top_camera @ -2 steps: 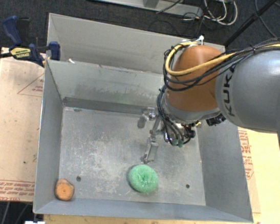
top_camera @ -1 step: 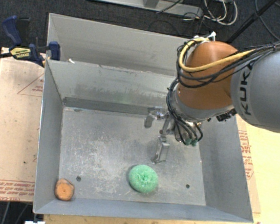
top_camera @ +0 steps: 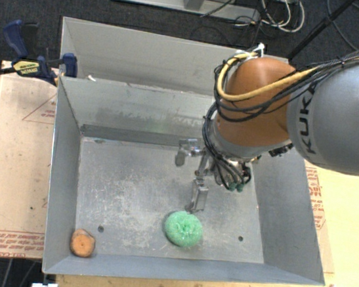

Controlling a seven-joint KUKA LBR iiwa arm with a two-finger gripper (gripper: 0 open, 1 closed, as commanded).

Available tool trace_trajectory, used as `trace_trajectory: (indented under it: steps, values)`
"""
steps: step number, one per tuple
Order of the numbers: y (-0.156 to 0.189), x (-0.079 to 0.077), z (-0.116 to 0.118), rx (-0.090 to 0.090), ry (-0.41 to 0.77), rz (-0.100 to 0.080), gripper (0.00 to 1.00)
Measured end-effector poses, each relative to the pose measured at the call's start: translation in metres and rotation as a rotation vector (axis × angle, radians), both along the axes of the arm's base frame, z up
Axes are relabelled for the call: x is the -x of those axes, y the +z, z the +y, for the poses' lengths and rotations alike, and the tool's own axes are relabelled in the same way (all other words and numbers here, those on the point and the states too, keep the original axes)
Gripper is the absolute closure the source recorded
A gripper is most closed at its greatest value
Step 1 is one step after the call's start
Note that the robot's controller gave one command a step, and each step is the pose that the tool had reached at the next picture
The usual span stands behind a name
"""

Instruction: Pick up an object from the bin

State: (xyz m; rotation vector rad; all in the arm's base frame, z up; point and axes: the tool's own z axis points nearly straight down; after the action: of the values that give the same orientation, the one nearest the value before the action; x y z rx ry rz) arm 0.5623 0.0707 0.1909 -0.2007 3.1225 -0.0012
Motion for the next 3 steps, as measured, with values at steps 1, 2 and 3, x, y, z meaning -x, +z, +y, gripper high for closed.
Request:
trace_trajectory:
  steps: [1, 2, 3]
  values:
    - [-0.067, 0.026, -0.027, -0.004, 0.082, 0.008, 0.0]
    - [-0.082, 0.03, -0.044, -0.001, 0.097, 0.011, 0.0]
    - [-0.067, 0.063, -0.023, 0.002, -0.007, 0.018, 0.0]
